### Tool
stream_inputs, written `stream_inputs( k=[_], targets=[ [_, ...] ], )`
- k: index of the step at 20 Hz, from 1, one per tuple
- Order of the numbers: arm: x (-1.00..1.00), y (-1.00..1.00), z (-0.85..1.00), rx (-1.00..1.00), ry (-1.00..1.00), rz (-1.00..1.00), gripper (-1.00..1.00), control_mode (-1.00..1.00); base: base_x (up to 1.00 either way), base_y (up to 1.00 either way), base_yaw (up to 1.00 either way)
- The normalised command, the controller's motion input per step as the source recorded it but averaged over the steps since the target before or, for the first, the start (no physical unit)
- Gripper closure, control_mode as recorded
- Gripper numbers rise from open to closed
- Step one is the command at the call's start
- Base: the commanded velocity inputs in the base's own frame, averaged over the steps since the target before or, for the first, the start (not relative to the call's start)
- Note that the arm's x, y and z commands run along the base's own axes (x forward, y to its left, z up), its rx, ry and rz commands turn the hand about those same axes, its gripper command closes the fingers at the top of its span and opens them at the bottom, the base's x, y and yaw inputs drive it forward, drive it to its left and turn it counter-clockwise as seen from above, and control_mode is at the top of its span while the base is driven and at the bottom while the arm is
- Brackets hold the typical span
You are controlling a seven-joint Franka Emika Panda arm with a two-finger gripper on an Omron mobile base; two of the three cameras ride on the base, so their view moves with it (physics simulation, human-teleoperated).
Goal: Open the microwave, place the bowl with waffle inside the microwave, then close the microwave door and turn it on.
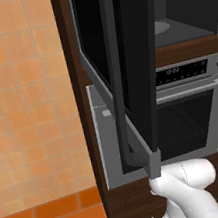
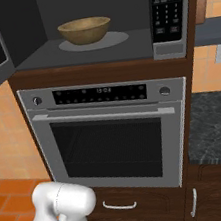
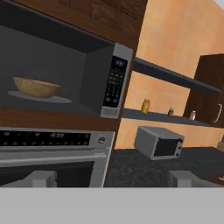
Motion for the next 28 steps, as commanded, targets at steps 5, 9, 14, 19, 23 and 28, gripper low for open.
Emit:
stream_inputs(
  k=[5, 9, 14, 19, 23, 28],
  targets=[
    [-0.15, 0.87, -0.13, 0.11, -0.02, -0.10, -1.00, -1.00, 0.00, 0.00, 0.00],
    [-0.02, 0.95, -0.01, 0.01, -0.01, -0.05, -1.00, -1.00, 0.00, 0.00, 0.00],
    [-0.21, 0.67, -0.06, -0.01, -0.11, 0.04, -1.00, -1.00, 0.00, 0.00, 0.00],
    [0.00, 0.56, 0.00, -0.07, -0.03, 0.12, -1.00, -1.00, 0.00, 0.00, 0.00],
    [0.00, 0.80, -0.01, -0.07, -0.12, 0.00, -1.00, -1.00, 0.00, 0.00, 0.00],
    [-0.01, 0.64, -0.02, -0.01, -0.09, -0.07, -1.00, -1.00, 0.00, 0.00, 0.00]
  ],
)
